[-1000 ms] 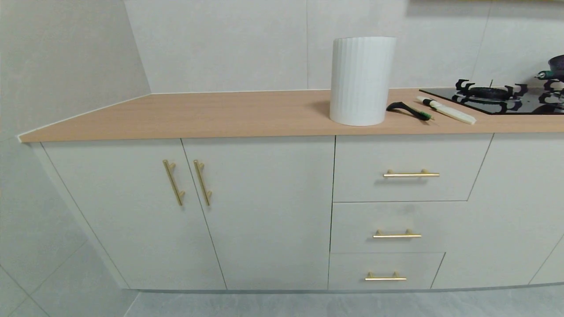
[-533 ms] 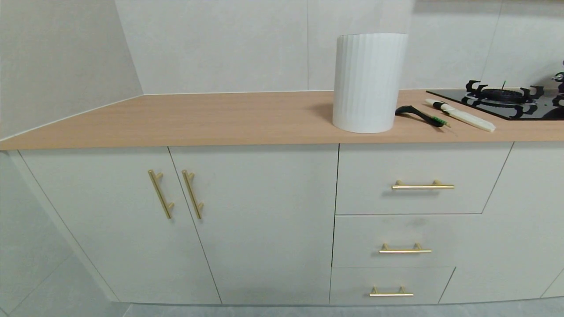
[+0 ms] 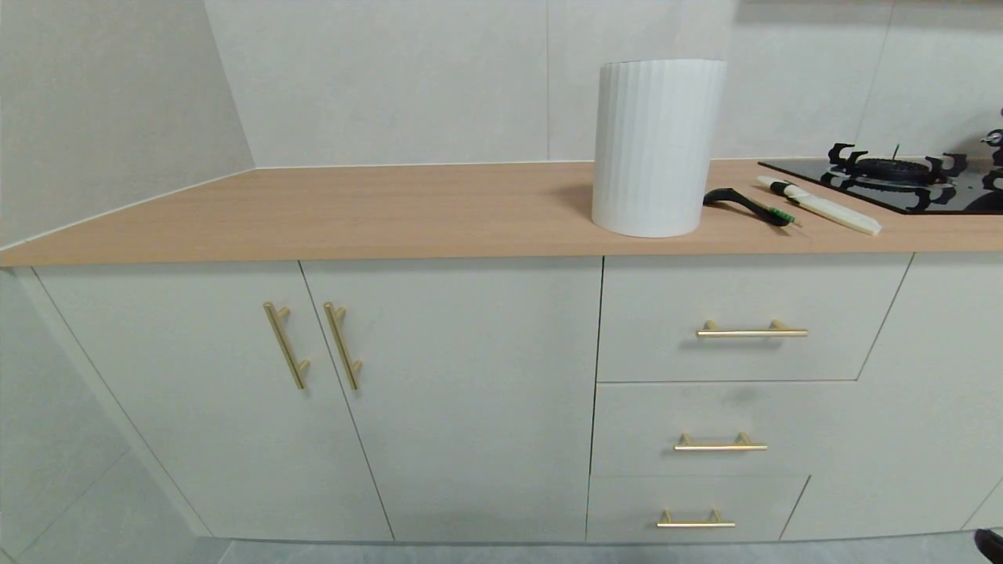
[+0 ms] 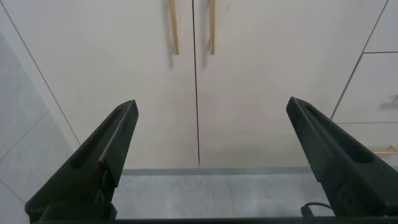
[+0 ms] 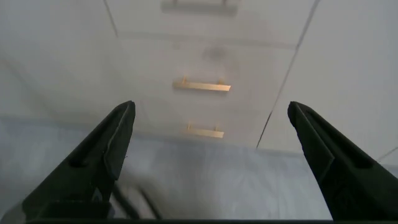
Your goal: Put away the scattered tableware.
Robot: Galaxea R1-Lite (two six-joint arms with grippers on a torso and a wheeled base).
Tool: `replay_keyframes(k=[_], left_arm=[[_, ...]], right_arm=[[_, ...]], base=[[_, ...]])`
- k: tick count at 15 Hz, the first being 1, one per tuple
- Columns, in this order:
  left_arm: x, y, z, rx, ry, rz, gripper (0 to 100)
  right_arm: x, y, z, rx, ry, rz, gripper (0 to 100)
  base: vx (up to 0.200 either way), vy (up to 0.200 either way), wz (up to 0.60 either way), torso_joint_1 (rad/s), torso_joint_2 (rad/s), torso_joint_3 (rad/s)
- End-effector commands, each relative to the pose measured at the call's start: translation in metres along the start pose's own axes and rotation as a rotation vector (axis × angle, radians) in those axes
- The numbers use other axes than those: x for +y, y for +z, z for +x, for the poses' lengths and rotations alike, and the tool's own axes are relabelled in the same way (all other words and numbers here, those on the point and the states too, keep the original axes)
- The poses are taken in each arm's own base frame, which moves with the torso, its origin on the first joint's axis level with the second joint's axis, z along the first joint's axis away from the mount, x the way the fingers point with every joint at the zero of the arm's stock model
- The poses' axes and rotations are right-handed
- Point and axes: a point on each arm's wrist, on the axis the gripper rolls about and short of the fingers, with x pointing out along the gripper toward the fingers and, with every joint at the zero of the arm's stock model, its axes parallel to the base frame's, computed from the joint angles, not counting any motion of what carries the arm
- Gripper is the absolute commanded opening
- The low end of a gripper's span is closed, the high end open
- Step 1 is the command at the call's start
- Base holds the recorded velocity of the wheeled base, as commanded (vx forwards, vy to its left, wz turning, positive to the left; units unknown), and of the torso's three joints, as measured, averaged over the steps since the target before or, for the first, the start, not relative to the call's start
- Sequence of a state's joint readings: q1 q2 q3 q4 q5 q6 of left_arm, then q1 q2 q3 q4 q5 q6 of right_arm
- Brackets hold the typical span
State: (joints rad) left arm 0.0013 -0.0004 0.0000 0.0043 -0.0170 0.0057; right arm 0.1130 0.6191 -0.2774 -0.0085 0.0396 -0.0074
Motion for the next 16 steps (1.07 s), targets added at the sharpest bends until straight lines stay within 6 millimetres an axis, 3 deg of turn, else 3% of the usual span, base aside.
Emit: replay_keyframes(k=[1,3,4,7,12,16], left_arm=[[0.0,0.0,0.0,0.001,0.0,0.0,100],[0.0,0.0,0.0,0.001,0.0,0.0,100],[0.0,0.0,0.0,0.001,0.0,0.0,100],[0.0,0.0,0.0,0.001,0.0,0.0,100],[0.0,0.0,0.0,0.001,0.0,0.0,100],[0.0,0.0,0.0,0.001,0.0,0.0,100]], right_arm=[[0.001,0.036,0.091,0.337,0.037,-0.005,100],[0.001,0.043,0.14,0.434,0.037,0.001,100],[0.001,0.04,0.176,0.471,0.035,0.003,100],[0.0,0.017,0.235,0.486,0.02,0.001,100],[-0.002,-0.034,0.286,0.551,-0.028,-0.004,100],[-0.004,-0.069,0.318,0.451,-0.128,0.042,100]], base=[[0.0,0.0,0.0,0.0,0.0,0.0],[0.0,0.0,0.0,0.0,0.0,0.0],[0.0,0.0,0.0,0.0,0.0,0.0],[0.0,0.0,0.0,0.0,0.0,0.0],[0.0,0.0,0.0,0.0,0.0,0.0],[0.0,0.0,0.0,0.0,0.0,0.0]])
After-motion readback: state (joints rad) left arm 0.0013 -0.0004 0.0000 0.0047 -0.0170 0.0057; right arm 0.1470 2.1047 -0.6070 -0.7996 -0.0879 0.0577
